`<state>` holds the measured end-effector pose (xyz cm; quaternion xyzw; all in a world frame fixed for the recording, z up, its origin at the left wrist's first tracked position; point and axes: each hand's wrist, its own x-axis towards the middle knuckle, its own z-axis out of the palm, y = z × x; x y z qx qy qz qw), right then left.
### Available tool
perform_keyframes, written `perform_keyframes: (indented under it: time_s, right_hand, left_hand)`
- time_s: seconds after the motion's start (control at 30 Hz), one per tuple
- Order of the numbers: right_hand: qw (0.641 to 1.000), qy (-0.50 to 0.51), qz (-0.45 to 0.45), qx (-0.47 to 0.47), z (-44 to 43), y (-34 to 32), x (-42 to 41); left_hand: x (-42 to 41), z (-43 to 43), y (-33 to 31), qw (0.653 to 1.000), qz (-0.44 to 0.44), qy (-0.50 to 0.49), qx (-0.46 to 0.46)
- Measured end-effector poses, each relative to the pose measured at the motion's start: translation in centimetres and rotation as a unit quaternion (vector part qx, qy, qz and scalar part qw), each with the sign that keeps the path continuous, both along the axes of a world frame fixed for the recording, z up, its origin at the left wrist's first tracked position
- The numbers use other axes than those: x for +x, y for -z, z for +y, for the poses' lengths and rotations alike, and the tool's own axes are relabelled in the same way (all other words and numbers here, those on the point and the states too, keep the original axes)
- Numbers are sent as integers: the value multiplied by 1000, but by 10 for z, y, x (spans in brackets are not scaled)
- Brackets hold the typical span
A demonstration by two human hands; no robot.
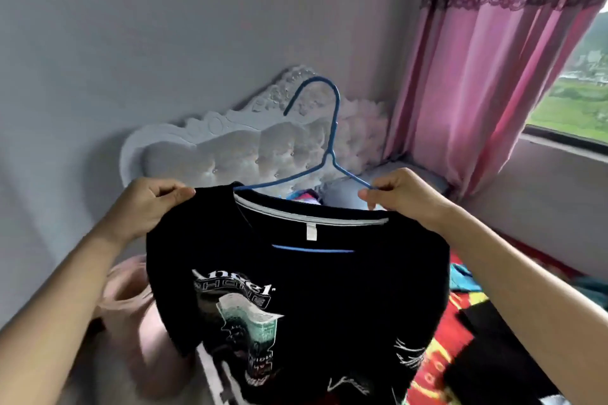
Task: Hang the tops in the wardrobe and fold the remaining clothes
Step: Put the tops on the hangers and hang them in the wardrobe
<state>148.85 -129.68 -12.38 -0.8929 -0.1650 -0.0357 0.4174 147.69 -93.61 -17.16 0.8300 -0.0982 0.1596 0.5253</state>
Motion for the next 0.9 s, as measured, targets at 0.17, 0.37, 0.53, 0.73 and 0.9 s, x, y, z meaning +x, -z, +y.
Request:
perform_keyframes:
  time_s: [0.17,0.37,0.53,0.73,0.9]
  right_hand:
    - [988,-127,55,61,77,-3,-10]
    - [963,-226,107,98,180,-4,-45]
    - [939,-253,180,148,253,-9,-76]
    - [893,-281,298,188,382,-9,-138]
    - [843,-282,380,255,495,-5,-192]
  left_hand:
    - [-88,63,12,988,8,-137,-74]
    - [-183,130,20,924,-2,-355,-139]
    - [-252,189,36,841,19,-518,-158]
    - [-349,272,46,802,30,-574,-161]
    - [-420,355,45,787,30,-602,-134]
